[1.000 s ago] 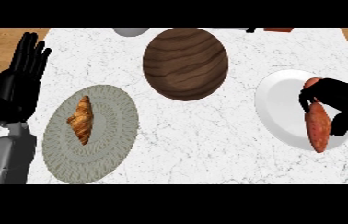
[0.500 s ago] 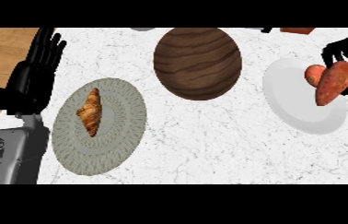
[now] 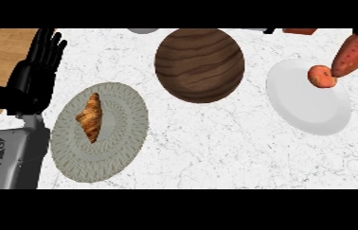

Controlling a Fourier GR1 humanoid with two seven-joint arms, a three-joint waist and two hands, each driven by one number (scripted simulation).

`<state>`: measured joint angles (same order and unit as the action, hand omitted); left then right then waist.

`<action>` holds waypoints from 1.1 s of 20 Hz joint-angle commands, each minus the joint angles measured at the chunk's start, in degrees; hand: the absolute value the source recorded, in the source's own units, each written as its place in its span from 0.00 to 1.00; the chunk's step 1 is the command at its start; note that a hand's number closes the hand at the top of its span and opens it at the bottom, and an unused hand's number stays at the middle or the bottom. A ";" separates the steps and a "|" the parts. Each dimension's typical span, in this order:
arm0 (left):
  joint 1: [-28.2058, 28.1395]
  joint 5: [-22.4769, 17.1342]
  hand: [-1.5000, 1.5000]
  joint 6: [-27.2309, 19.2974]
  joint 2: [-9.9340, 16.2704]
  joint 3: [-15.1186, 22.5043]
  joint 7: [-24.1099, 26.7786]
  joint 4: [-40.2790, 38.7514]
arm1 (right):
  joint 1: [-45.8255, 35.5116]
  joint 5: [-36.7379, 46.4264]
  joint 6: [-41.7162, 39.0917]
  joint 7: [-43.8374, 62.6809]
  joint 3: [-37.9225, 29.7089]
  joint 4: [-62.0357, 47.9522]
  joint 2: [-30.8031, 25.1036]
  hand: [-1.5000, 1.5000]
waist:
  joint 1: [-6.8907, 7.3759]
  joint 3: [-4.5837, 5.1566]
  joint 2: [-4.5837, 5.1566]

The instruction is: Pick the sweet potato from the plate and place it in the bowl

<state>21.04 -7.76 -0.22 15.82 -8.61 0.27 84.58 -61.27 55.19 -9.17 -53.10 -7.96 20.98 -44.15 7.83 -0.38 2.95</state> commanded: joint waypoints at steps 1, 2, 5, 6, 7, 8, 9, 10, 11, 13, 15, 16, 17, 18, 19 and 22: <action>1.13 0.85 0.50 -1.27 -0.29 0.13 -0.92 -1.03 | -5.45 -2.98 -4.65 -6.90 -2.28 -2.72 0.10 1.00 | -1.02 0.06 -0.29; -0.80 0.97 0.50 -1.68 -0.70 -0.11 0.39 0.30 | -5.59 -4.09 -6.13 -8.05 -3.09 -3.74 -0.31 1.00 | -0.65 0.07 -0.55; -1.04 1.39 0.50 -1.07 -0.74 0.17 1.41 -1.87 | -9.73 -6.13 -11.83 -8.00 -3.72 -5.47 1.35 1.00 | -1.47 0.22 -0.63; -1.87 0.35 0.50 -0.32 0.30 -0.61 0.14 -0.16 | -10.29 -7.48 -15.39 -9.44 -4.48 -6.28 0.31 1.00 | -1.54 0.20 -1.30; -1.24 0.54 0.50 -0.51 -0.21 -0.11 0.14 -0.34 | -11.19 -7.22 -14.72 -8.16 -3.95 -6.88 2.32 1.00 | -1.52 0.22 -1.06; -0.80 0.01 0.50 -0.55 0.95 -1.35 -1.02 -0.45 | -12.69 -7.73 -17.11 -7.22 -3.95 -7.57 3.01 1.00 | -1.71 0.26 -1.31; 0.50 -0.02 0.50 -0.61 0.64 -1.39 -0.58 -2.09 | -14.28 -7.56 -17.10 -6.01 -3.51 -7.93 4.31 1.00 | -1.89 0.30 -0.91; -0.38 0.21 0.50 -0.46 0.57 -1.46 0.55 -2.40 | -13.52 -7.32 -17.54 -7.84 -2.71 -8.15 5.25 1.00 | -2.67 0.31 -1.14; -2.31 0.28 0.50 0.16 0.71 -0.87 0.33 -0.47 | -16.15 -7.35 -18.93 -4.91 -2.69 -8.84 5.02 1.00 | -1.62 0.33 -1.36; -0.49 0.36 0.50 -0.61 -0.33 -0.64 0.56 -1.83 | -18.76 -7.67 -21.33 -3.44 -2.42 -9.92 5.66 1.00 | -2.42 0.35 -1.22; -2.16 0.12 0.50 -0.33 0.47 -1.22 0.00 -0.33 | -19.18 -7.48 -21.17 -3.26 -1.50 -9.97 8.12 1.00 | -3.20 0.35 -1.86; -1.36 -0.48 0.50 0.05 0.87 -1.61 -0.70 -0.75 | -20.06 -7.47 -20.92 -1.25 -1.40 -10.83 9.41 1.00 | -2.95 0.36 -1.63; -1.12 -0.16 0.50 0.13 1.87 -2.56 0.26 -2.17 | -22.90 -7.78 -22.03 0.33 -1.39 -10.52 10.54 1.00 | -3.25 0.42 -1.68; -1.66 -0.41 0.50 -0.30 1.10 -2.27 -0.51 -1.33 | -23.23 -7.04 -21.46 1.72 -0.39 -10.78 12.69 1.00 | -3.16 0.41 -1.79; -3.58 1.01 0.50 -0.83 -0.31 -0.76 0.87 -1.10 | -22.46 -7.02 -21.09 0.21 -0.18 -10.90 12.79 1.00 | -3.40 0.38 -1.69; -4.18 -0.87 0.50 0.46 2.10 -3.40 -0.01 -0.26 | -23.61 -5.85 -21.02 2.69 1.86 -10.76 17.54 1.00 | -4.22 0.42 -2.23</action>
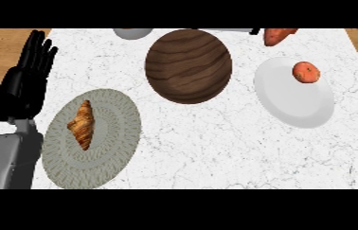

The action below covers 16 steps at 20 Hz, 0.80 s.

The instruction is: Pick the sweet potato from the plate and place it in the bowl

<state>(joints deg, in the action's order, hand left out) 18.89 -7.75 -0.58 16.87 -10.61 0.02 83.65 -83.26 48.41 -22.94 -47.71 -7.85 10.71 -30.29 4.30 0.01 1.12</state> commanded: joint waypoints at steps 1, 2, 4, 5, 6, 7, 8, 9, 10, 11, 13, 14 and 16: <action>-1.06 -0.58 0.50 0.21 -0.01 -0.48 0.02 1.06 | -2.45 1.19 -6.49 -1.75 1.95 -1.17 4.41 1.00 | 0.08 0.01 0.08; 0.48 -0.84 0.50 1.01 1.43 -0.99 -0.80 0.52 | -0.86 1.26 -5.47 -3.12 2.20 -1.20 5.00 1.00 | -0.62 -0.02 0.09; -2.59 -0.12 0.50 0.80 -0.41 -0.79 3.64 -0.82 | -0.56 2.00 -4.30 -0.87 3.23 -1.86 7.99 1.00 | -0.66 0.05 0.19; -2.10 1.36 0.50 -1.01 -1.12 0.59 1.68 1.12 | -1.33 1.74 -4.09 0.11 3.15 -1.67 9.71 1.00 | -0.88 0.00 -0.08; -0.12 0.07 0.50 -0.46 0.85 -0.80 -1.34 1.48 | -3.28 1.42 -4.75 2.84 3.07 -1.62 12.17 1.00 | -1.14 0.01 -0.35; -1.05 0.82 0.50 -0.12 0.29 -0.54 1.39 -0.68 | -2.94 1.62 -5.85 1.51 3.34 -1.96 11.24 1.00 | -1.33 0.03 -0.08; -1.24 1.93 0.50 -2.77 -1.55 0.73 -0.56 2.03 | -1.88 1.54 -3.67 4.03 3.43 -1.85 14.41 1.00 | -1.75 0.00 -0.48; 0.42 0.73 0.50 -1.46 0.42 -1.00 -0.68 0.71 | -0.62 1.93 -3.16 1.39 3.81 -1.93 13.39 1.00 | -1.46 -0.01 -0.10; -2.67 -0.02 0.50 -0.45 -0.11 -1.24 0.70 1.07 | -0.96 1.93 -2.01 3.94 4.08 -0.92 16.32 1.00 | -1.98 0.02 -0.54; -2.27 0.32 0.50 -1.29 0.07 -0.60 -2.12 4.11 | -0.07 2.31 -1.30 4.14 4.45 -1.15 16.60 1.00 | -1.77 -0.01 -0.55; -3.90 0.51 0.50 -0.53 -0.38 -1.27 2.16 1.44 | 2.36 2.86 2.14 4.49 5.10 -0.87 19.36 1.00 | -2.01 0.02 -0.37; -0.59 0.32 0.50 -0.69 0.23 -1.35 0.63 0.59 | 3.58 3.25 5.56 5.50 5.12 -1.32 19.72 1.00 | -1.81 0.01 -0.07; -2.41 0.76 0.50 0.00 -0.90 -1.08 4.44 -1.98 | 4.36 4.97 10.21 8.67 6.66 -0.47 22.76 1.00 | -2.12 0.04 -0.20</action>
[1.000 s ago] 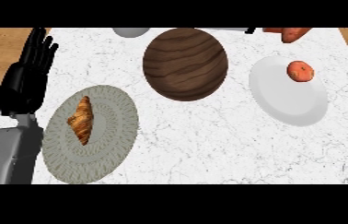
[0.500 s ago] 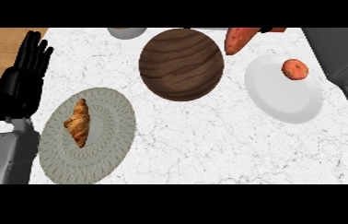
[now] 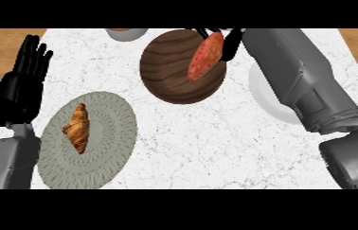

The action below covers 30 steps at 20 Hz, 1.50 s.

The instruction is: Pick the sweet potato from the plate and place it in the bowl

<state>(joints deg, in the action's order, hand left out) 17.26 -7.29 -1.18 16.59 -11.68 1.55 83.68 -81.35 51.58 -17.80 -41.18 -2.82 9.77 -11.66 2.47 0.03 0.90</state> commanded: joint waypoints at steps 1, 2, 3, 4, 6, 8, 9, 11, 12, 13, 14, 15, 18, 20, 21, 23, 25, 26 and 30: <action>0.17 -0.66 0.50 0.64 -0.03 0.52 -1.94 1.59 | 2.24 2.07 6.19 2.38 1.46 -0.41 3.12 1.00 | 0.79 -0.03 0.27; -0.90 -0.68 0.50 1.57 1.00 -0.61 0.57 0.46 | 3.91 3.87 7.22 2.97 3.17 -1.12 3.44 1.00 | 0.73 0.00 0.31; 0.87 0.70 0.50 -1.04 -1.35 1.39 -1.30 1.27 | 2.91 1.92 6.60 7.16 1.04 -2.23 5.14 1.00 | 0.53 -0.02 0.26; -1.16 -0.68 0.50 1.22 0.06 -0.19 0.69 0.78 | 5.12 2.07 8.36 8.98 1.13 -2.52 5.95 1.00 | 0.20 0.00 0.05; 0.68 0.93 0.50 -0.68 -1.21 1.10 0.23 0.13 | 4.64 0.27 7.44 9.90 -0.89 -3.47 5.45 0.00 | 0.56 -0.02 0.43; 1.17 -1.50 0.50 2.10 1.34 -0.56 -1.79 0.13 | 4.94 -0.60 6.40 12.59 -1.66 -4.61 8.38 0.00 | 0.90 -0.02 0.40; -0.51 -0.11 0.50 0.98 -0.44 1.30 -1.25 2.27 | 5.68 -1.62 5.71 11.13 -2.73 -5.24 7.42 0.00 | 1.96 -0.05 0.77; 1.42 -0.84 0.50 1.57 0.95 -0.33 -1.01 -0.47 | 6.87 -3.87 4.32 9.77 -4.83 -5.36 8.11 0.00 | 1.30 -0.04 0.82; -0.89 -0.74 0.50 2.19 0.93 -0.12 0.04 1.11 | 7.27 -5.35 4.27 10.10 -6.23 -5.35 9.46 0.00 | 1.62 -0.05 0.63; 2.31 0.44 0.50 0.20 0.11 0.97 -2.07 0.26 | 5.50 -7.18 0.58 8.39 -7.99 -4.85 7.13 0.00 | 1.04 -0.09 0.74; 0.16 -0.22 0.50 0.52 -0.50 0.57 -0.86 1.08 | 7.68 -7.86 2.36 7.32 -8.64 -4.65 8.00 0.00 | 1.28 -0.08 0.65; 0.50 -0.17 0.50 1.14 0.12 0.90 -1.55 1.53 | 6.12 -9.69 1.35 6.60 -10.54 -3.86 6.31 0.00 | 1.95 -0.11 0.94; 1.30 -0.33 0.50 1.23 0.24 0.49 -0.90 0.66 | 7.79 -13.35 7.85 7.11 -14.34 -2.19 8.51 0.00 | 1.70 -0.10 0.98; 2.60 -0.24 0.50 0.54 0.31 0.45 -2.35 0.54 | 7.55 -15.90 6.36 5.27 -17.07 -1.35 4.06 0.00 | 1.52 -0.14 1.16; 0.15 -0.67 0.50 0.69 -1.26 1.23 -1.49 2.65 | 7.35 -16.73 6.23 6.67 -18.05 -1.71 2.86 0.00 | 2.15 -0.12 0.96; 2.06 0.09 0.50 0.64 -0.22 0.74 -1.05 0.07 | 7.07 -18.28 8.36 8.44 -19.78 -1.61 3.07 0.00 | 1.59 -0.09 1.13; 1.66 -0.62 0.50 1.47 0.55 0.28 -1.67 0.86 | 7.96 -19.49 6.77 8.30 -21.24 -2.07 -0.80 0.00 | 2.20 -0.11 1.38; 0.52 -1.57 0.50 2.17 0.26 0.00 -0.90 1.77 | 7.15 -20.00 4.73 10.09 -21.92 -2.62 -3.86 0.00 | 2.86 -0.10 1.52; 3.30 -0.95 0.50 1.41 0.65 1.05 -4.24 3.11 | 8.29 -22.49 2.30 9.97 -24.56 -3.13 -7.24 0.00 | 3.22 -0.24 1.84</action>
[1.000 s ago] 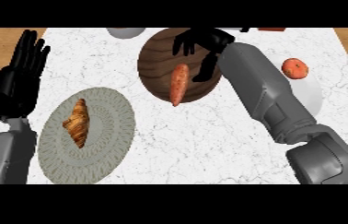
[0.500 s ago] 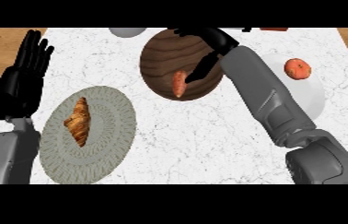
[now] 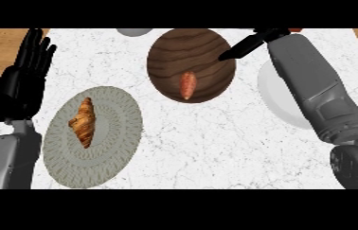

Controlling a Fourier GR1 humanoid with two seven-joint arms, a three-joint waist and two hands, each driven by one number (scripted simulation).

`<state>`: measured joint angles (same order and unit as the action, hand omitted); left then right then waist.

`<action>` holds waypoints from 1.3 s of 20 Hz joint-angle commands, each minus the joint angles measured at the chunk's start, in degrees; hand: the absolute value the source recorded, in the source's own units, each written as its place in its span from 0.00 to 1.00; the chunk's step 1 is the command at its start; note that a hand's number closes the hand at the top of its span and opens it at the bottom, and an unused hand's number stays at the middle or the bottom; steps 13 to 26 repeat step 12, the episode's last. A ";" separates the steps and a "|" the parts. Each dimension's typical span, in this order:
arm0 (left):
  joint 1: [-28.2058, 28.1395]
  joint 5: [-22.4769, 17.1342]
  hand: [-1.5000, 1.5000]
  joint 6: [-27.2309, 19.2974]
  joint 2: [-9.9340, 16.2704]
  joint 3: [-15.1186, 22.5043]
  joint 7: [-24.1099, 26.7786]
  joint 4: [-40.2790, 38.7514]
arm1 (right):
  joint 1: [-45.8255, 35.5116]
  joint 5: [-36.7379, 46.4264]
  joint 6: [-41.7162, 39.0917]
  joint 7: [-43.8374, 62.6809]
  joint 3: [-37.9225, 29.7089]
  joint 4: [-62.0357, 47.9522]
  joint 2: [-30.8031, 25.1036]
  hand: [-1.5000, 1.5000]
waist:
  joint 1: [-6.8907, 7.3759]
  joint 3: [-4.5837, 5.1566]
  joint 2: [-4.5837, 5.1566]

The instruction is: Pick the sweet potato from the plate and place it in the bowl

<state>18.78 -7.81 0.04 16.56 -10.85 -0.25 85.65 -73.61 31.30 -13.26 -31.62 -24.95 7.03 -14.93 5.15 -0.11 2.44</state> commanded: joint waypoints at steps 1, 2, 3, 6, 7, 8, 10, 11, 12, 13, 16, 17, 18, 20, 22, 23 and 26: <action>0.20 0.74 0.50 -0.43 -0.33 0.66 0.05 0.49 | 1.64 -2.23 -4.71 -0.97 -2.46 -0.49 -6.27 0.00 | 0.64 -0.09 0.68; 0.04 0.32 0.50 -0.36 -1.57 0.97 1.45 0.18 | 0.63 -3.18 -4.68 0.44 -3.48 -0.60 -6.76 0.00 | 0.96 -0.05 0.85; 0.31 0.97 0.50 -0.70 -1.32 1.22 0.89 0.02 | 2.32 -3.11 -6.69 -2.36 -3.41 -0.15 -8.92 0.00 | 0.80 -0.15 1.18; 2.84 1.26 0.50 -1.52 -1.70 1.64 0.08 -0.14 | 1.78 -3.86 -7.70 -1.40 -4.25 -0.51 -9.77 0.00 | 1.33 -0.19 1.43; 2.64 0.23 0.50 -0.04 -0.86 1.09 0.10 -0.61 | 1.99 -4.46 -8.41 -1.47 -4.93 -0.57 -11.10 0.00 | 1.89 -0.21 1.84; 1.73 0.25 0.50 -0.18 -1.55 1.63 0.02 0.37 | 3.85 -3.96 -9.78 -3.05 -4.46 -0.53 -12.63 0.00 | 2.05 -0.27 1.74; 1.17 0.56 0.50 -0.35 -2.06 1.95 0.66 0.26 | 3.05 -4.61 -11.67 -2.61 -5.16 -0.54 -14.36 0.00 | 2.48 -0.25 1.72; 1.85 -0.25 0.50 0.35 -0.70 0.97 0.21 1.38 | 4.77 -4.07 -13.47 -3.41 -4.64 -0.91 -15.75 0.00 | 2.72 -0.33 1.71; 1.13 1.22 0.50 -0.34 -1.88 2.49 0.41 0.27 | 4.21 -4.57 -13.24 -3.84 -5.14 -0.59 -15.35 0.00 | 2.71 -0.33 1.99; 1.13 1.22 0.50 -0.34 -1.88 2.49 0.41 0.27 | 4.21 -4.57 -13.24 -3.84 -5.14 -0.59 -15.35 0.00 | 2.71 -0.33 1.99; 1.13 1.22 0.50 -0.34 -1.88 2.49 0.41 0.27 | 4.21 -4.57 -13.24 -3.84 -5.14 -0.59 -15.35 0.00 | 2.71 -0.33 1.99; 1.13 1.22 0.50 -0.34 -1.88 2.49 0.41 0.27 | 4.21 -4.57 -13.24 -3.84 -5.14 -0.59 -15.35 0.00 | 2.71 -0.33 1.99; 1.13 1.22 0.50 -0.34 -1.88 2.49 0.41 0.27 | 4.21 -4.57 -13.24 -3.84 -5.14 -0.59 -15.35 0.00 | 2.71 -0.33 1.99; 1.13 1.22 0.50 -0.34 -1.88 2.49 0.41 0.27 | 4.21 -4.57 -13.24 -3.84 -5.14 -0.59 -15.35 0.00 | 2.71 -0.33 1.99; 1.13 1.22 0.50 -0.34 -1.88 2.49 0.41 0.27 | 4.21 -4.57 -13.24 -3.84 -5.14 -0.59 -15.35 0.00 | 2.71 -0.33 1.99; 1.13 1.22 0.50 -0.34 -1.88 2.49 0.41 0.27 | 4.21 -4.57 -13.24 -3.84 -5.14 -0.59 -15.35 0.00 | 2.71 -0.33 1.99; 1.13 1.22 0.50 -0.34 -1.88 2.49 0.41 0.27 | 4.21 -4.57 -13.24 -3.84 -5.14 -0.59 -15.35 0.00 | 2.71 -0.33 1.99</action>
